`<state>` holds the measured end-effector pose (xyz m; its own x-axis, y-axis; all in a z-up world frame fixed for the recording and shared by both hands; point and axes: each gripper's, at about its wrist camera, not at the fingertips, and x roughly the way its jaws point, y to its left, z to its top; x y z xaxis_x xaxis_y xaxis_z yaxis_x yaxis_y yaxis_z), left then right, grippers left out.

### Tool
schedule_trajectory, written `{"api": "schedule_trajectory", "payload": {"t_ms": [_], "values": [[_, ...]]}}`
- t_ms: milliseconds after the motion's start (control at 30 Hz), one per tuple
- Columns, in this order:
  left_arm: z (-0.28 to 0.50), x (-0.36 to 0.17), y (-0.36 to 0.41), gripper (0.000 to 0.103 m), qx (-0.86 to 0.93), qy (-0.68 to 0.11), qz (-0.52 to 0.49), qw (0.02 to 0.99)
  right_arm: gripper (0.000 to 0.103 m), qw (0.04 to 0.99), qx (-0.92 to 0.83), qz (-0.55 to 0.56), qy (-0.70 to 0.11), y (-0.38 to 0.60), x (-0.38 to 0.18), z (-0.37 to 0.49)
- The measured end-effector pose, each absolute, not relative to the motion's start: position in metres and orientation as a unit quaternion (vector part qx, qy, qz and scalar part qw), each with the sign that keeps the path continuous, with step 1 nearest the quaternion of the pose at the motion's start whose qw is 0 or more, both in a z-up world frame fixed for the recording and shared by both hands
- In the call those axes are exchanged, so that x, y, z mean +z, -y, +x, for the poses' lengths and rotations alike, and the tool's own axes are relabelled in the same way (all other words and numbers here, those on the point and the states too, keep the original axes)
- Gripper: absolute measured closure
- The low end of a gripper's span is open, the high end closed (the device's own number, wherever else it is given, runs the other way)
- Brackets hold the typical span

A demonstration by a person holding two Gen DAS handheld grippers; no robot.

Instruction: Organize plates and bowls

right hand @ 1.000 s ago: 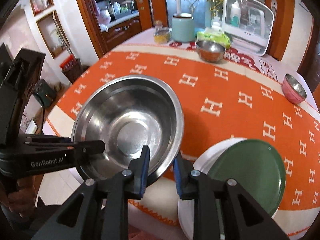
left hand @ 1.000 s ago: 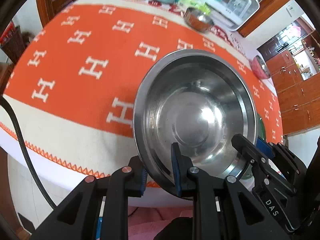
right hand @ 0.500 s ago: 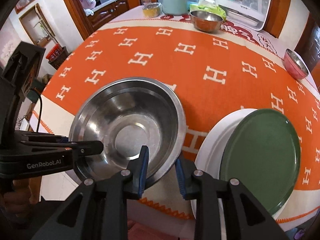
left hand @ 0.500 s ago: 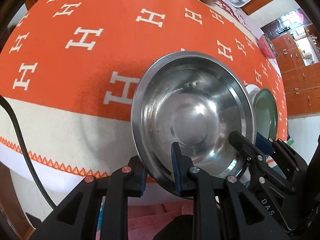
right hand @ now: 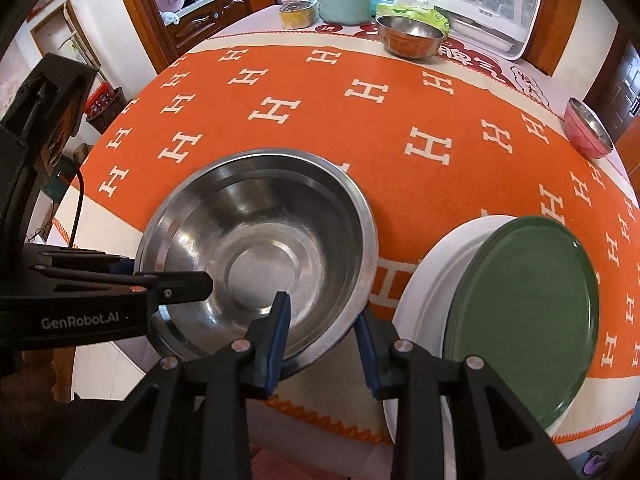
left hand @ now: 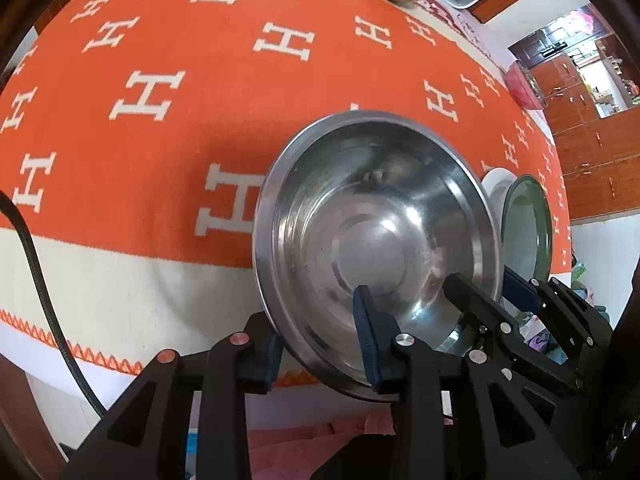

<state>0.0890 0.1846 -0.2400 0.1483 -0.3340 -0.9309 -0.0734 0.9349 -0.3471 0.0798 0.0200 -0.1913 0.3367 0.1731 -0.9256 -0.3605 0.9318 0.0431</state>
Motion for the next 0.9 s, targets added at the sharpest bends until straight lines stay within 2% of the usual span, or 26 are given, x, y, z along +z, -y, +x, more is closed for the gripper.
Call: {"api": "schedule_trajectory", "payload": {"t_ms": [33,133,233,333,500,633,900], "values": [[0.089,-0.238,-0.184,0.068,-0.085,-0.643,-0.151,0.746,0.066,0.814,0.161,-0.087,-0.551,-0.020,-0.191,0.079],[0.089,-0.230,-0.183,0.049,-0.075,-0.629,-0.134,0.762,0.061,0.820,0.159,-0.088,-0.543,-0.018,-0.186,0.077],[0.087,-0.222,-0.186,0.045,-0.077,-0.611,-0.137,0.776,0.057,0.829,0.155,-0.092,-0.530,-0.016,-0.181,0.075],[0.084,-0.218,-0.188,0.035,-0.075,-0.600,-0.137,0.785,0.053,0.837,0.151,-0.095,-0.518,-0.013,-0.175,0.072],[0.078,-0.210,-0.192,0.032,-0.060,-0.584,-0.136,0.798,0.053,0.852,0.145,-0.087,-0.495,-0.002,-0.164,0.070],[0.078,-0.195,-0.191,0.025,-0.038,-0.571,-0.133,0.809,0.053,0.870,0.136,-0.080,-0.466,0.018,-0.151,0.067],[0.085,-0.154,-0.148,0.022,-0.031,-0.531,-0.130,0.837,0.053,0.891,0.110,-0.062,-0.436,0.082,-0.129,0.070]]}}
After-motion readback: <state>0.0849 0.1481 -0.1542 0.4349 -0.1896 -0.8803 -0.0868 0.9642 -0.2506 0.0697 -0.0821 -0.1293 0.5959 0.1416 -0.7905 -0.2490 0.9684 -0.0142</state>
